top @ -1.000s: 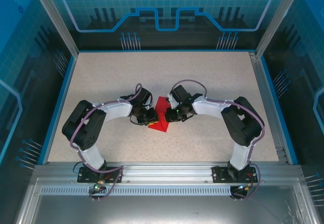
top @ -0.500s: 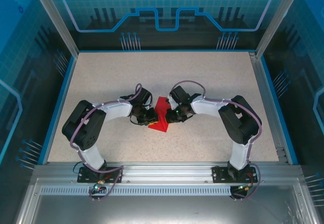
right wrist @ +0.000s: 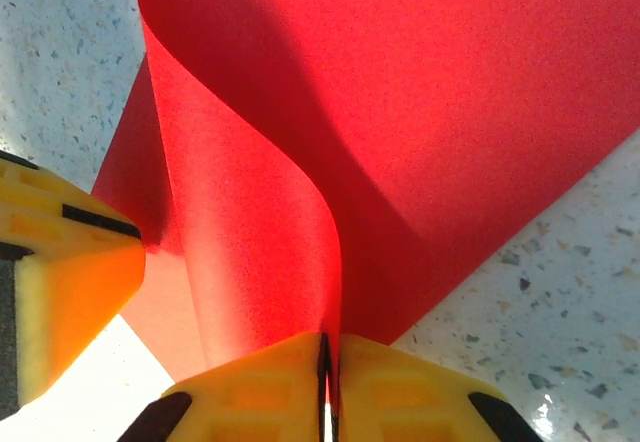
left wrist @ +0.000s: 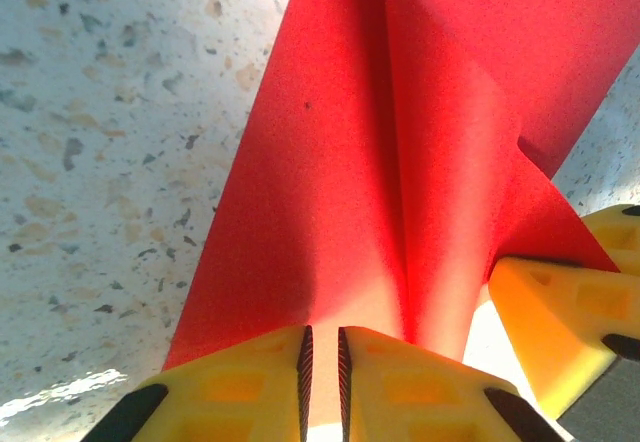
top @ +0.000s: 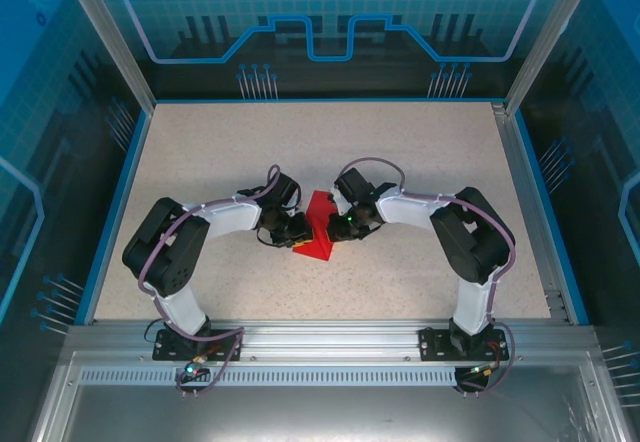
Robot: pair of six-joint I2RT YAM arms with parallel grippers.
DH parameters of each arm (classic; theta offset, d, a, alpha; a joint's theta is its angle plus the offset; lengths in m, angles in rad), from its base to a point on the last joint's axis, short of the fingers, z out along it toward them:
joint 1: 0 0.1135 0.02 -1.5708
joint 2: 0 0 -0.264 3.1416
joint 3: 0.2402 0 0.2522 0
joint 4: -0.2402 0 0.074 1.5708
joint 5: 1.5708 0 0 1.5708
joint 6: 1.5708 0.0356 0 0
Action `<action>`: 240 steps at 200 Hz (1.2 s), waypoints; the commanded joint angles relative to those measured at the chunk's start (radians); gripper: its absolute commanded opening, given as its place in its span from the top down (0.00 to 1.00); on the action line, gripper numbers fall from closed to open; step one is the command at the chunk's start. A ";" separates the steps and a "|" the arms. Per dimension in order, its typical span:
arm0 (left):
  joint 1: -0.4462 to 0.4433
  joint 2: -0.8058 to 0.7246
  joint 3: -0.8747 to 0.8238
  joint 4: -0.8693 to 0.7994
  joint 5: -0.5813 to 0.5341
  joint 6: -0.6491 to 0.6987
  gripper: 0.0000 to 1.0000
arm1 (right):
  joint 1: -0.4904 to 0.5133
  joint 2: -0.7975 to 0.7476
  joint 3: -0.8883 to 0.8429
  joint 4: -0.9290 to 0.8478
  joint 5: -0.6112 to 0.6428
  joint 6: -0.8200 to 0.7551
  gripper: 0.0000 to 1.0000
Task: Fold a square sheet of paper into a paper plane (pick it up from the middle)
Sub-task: Fold the triangle a second time at the center of the table.
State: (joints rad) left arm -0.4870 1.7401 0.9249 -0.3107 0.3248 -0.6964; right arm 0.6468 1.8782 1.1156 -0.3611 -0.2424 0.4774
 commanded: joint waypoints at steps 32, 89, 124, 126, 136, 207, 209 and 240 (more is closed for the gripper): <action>0.005 0.006 0.003 -0.043 -0.019 0.034 0.83 | -0.017 0.021 0.034 -0.033 0.002 -0.021 0.87; 0.006 0.024 0.023 -0.061 -0.019 0.051 0.83 | -0.017 0.025 0.046 -0.041 -0.001 -0.027 0.87; 0.007 0.024 0.019 -0.055 -0.018 0.047 0.83 | -0.018 0.037 0.055 -0.048 -0.004 -0.030 0.87; 0.006 0.025 0.019 -0.056 -0.018 0.047 0.83 | -0.019 0.037 0.056 -0.049 -0.003 -0.031 0.87; 0.006 0.025 0.019 -0.056 -0.018 0.048 0.83 | -0.019 0.042 0.058 -0.052 -0.002 -0.033 0.87; 0.005 0.012 0.015 -0.049 -0.016 0.044 0.83 | -0.022 0.053 0.056 -0.065 0.016 -0.033 0.87; 0.005 0.011 0.015 -0.049 -0.016 0.043 0.83 | -0.021 0.053 0.055 -0.066 0.017 -0.034 0.87; 0.008 -0.032 0.007 -0.037 -0.018 0.031 0.82 | -0.022 0.058 0.054 -0.075 0.026 -0.039 0.87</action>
State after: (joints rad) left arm -0.4870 1.7489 0.9268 -0.3355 0.3248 -0.6731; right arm 0.6445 1.9118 1.1526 -0.3935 -0.2367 0.4606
